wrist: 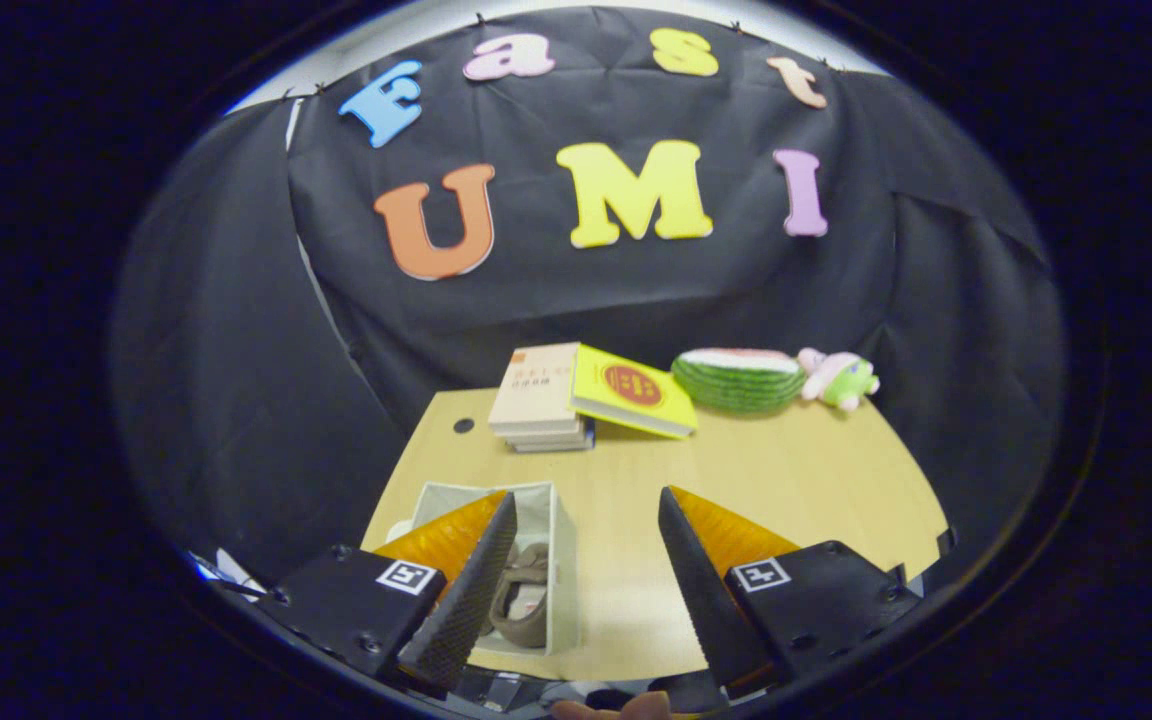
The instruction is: Open the storage box then place both shoes into the box .Put the left shoe in first, then the right shoe, with the right side of both shoes facing outward in a uniform manner.
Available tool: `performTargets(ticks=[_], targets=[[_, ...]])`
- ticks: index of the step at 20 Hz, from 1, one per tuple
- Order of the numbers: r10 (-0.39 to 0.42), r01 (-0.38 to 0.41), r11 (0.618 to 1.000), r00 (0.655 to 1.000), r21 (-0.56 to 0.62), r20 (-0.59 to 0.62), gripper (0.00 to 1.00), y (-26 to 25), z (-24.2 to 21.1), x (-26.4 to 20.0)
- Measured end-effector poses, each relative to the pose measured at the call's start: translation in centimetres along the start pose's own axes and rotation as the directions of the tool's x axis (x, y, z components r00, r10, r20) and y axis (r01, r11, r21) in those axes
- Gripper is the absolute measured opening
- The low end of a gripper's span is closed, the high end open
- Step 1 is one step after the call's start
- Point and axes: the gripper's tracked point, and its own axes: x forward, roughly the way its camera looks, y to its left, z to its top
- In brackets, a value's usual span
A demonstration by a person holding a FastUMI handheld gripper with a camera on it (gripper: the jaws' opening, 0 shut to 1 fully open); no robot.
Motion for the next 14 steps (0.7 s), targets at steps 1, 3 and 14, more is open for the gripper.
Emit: performTargets(ticks=[1,3,14], targets=[[-0.002,0.002,1.0,0.998,-0.013,0.055,0.99,-0.6,0.8,-0.9],[-0.021,0.027,0.999,0.988,-0.04,0.156,1.0,-1.4,2.5,-2.6],[-0.082,0.098,0.995,0.944,-0.034,0.32,1.0,-4.5,1.4,-6.3]])
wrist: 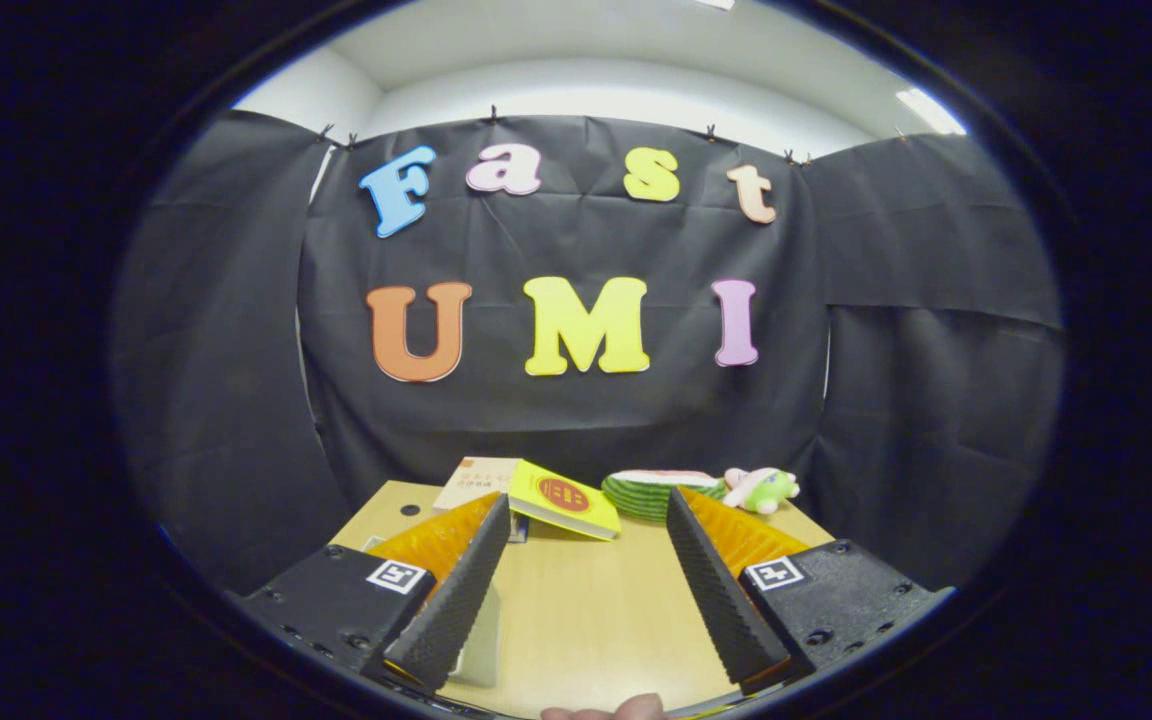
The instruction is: Open the storage box then place both shoes into the box .Put the left shoe in first, then the right shoe, with the right side of both shoes facing outward in a uniform manner.
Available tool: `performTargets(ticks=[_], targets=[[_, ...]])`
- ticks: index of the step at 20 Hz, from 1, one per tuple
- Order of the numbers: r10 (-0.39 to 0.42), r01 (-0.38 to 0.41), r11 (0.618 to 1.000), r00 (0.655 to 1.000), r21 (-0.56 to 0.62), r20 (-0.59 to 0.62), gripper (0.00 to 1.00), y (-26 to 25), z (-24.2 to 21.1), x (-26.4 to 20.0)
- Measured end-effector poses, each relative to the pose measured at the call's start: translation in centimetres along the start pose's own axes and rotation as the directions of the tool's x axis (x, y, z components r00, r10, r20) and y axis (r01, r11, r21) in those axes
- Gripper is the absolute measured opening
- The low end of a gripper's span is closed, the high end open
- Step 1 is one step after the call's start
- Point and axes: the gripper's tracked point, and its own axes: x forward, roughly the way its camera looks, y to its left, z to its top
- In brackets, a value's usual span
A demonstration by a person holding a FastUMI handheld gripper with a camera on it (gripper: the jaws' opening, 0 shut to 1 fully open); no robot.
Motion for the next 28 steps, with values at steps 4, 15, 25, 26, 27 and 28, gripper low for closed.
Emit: performTargets(ticks=[4,15,25,26,27,28], targets=[[-0.015,0.015,1.0,1.0,-0.003,-0.009,1.0,-0.6,-1.0,-0.2],[-0.017,0.017,1.0,1.0,0.008,-0.017,1.0,0.5,-2.0,-0.1],[-0.005,0.005,1.0,1.0,-0.012,0.013,1.0,2.3,-1.4,0.3],[-0.003,0.003,1.0,1.0,-0.013,0.016,1.0,2.3,-1.3,0.3],[-0.003,0.003,1.0,1.0,-0.014,0.023,1.0,2.3,-1.0,0.3],[-0.002,0.002,1.0,1.0,-0.015,0.026,1.0,2.4,-0.9,0.3]])
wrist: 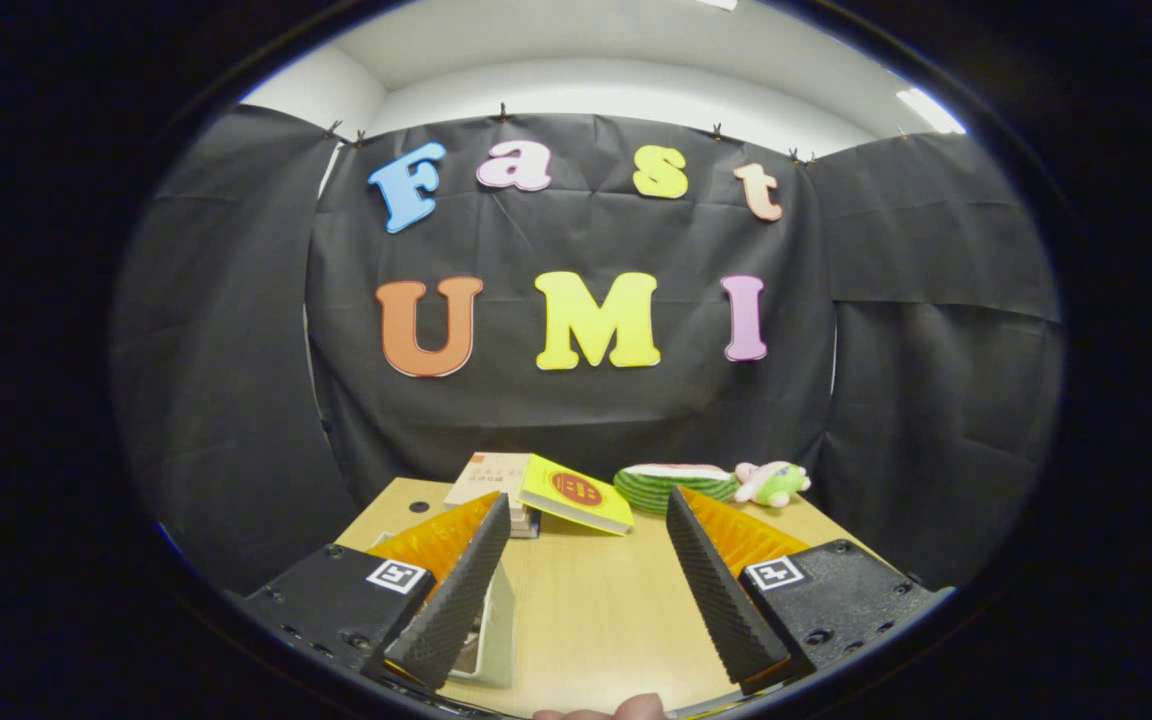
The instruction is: Open the storage box then place both shoes into the box .Put the left shoe in first, then the right shoe, with the right side of both shoes facing outward in a uniform manner.
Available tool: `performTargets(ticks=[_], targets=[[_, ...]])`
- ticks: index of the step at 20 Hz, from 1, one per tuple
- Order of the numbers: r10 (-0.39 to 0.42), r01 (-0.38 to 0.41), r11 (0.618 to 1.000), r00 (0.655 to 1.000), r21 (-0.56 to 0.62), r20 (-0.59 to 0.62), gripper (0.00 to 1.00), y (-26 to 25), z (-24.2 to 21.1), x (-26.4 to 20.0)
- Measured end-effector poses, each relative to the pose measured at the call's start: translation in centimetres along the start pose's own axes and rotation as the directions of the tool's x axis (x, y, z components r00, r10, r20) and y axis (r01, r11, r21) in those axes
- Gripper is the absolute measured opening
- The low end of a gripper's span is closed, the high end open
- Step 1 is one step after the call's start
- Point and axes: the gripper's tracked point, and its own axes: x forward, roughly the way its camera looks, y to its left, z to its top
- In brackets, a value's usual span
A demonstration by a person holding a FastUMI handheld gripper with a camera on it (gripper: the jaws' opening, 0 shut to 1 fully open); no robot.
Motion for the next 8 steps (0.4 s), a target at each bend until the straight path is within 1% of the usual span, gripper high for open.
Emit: performTargets(ticks=[8], targets=[[0.005,-0.005,1.0,1.0,0.027,-0.012,1.0,0.41,-0.08,0.36]])
